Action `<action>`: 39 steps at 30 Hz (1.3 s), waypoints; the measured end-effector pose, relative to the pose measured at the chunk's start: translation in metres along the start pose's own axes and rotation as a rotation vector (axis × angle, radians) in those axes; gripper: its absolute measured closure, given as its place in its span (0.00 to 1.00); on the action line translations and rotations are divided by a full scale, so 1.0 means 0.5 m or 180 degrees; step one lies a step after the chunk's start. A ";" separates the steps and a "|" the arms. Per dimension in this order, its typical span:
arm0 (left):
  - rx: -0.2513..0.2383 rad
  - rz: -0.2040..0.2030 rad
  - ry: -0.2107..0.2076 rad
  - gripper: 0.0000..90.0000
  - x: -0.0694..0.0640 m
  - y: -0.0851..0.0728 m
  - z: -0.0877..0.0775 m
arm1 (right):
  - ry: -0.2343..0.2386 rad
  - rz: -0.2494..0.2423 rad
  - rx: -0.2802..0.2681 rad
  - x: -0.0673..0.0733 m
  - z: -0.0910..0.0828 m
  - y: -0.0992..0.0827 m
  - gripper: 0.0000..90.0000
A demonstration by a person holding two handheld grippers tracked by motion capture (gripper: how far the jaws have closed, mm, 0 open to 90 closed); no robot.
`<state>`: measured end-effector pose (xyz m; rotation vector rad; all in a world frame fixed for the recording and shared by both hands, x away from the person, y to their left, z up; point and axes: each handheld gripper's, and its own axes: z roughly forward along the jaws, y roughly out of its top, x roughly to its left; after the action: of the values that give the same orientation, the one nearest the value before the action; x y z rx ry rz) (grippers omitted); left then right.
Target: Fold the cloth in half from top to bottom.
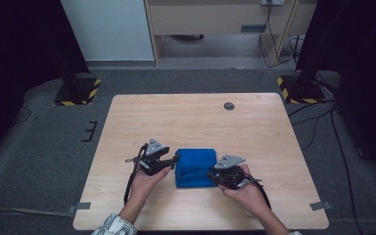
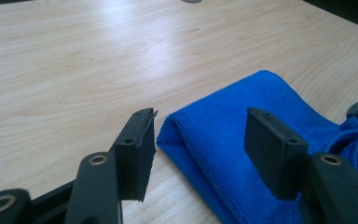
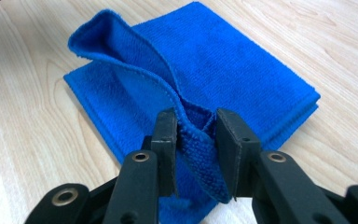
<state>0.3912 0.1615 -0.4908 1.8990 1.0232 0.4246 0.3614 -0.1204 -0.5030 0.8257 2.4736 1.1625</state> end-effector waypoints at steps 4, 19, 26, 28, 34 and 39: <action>0.0066 0.0078 0.0014 0.47 -0.007 -0.014 -0.002 | 0.0013 -0.0020 0.0034 0.007 -0.004 -0.008 0.73; 0.0071 0.0194 0.0088 0.40 -0.027 -0.043 -0.002 | 0.0014 0.0044 0.0064 0.022 -0.017 -0.023 0.44; -0.0050 0.0131 0.0120 0.31 -0.018 -0.032 -0.017 | 0.0027 0.0122 -0.0030 0.023 -0.027 -0.011 0.36; -0.0074 0.0117 0.0134 0.30 -0.014 -0.031 -0.020 | 0.0030 0.0133 -0.0062 0.021 -0.029 -0.007 0.36; -0.0112 0.0075 0.0188 0.27 -0.008 -0.030 -0.023 | -0.0070 0.0233 -0.0173 0.011 -0.029 0.013 0.37; -0.0111 0.0066 0.0224 0.27 -0.004 -0.030 -0.025 | -0.0152 0.0319 -0.0183 0.001 -0.015 0.025 0.37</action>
<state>0.3750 0.1704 -0.4965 1.8763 1.0361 0.5215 0.3622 -0.1182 -0.4888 0.9595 2.3732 1.2265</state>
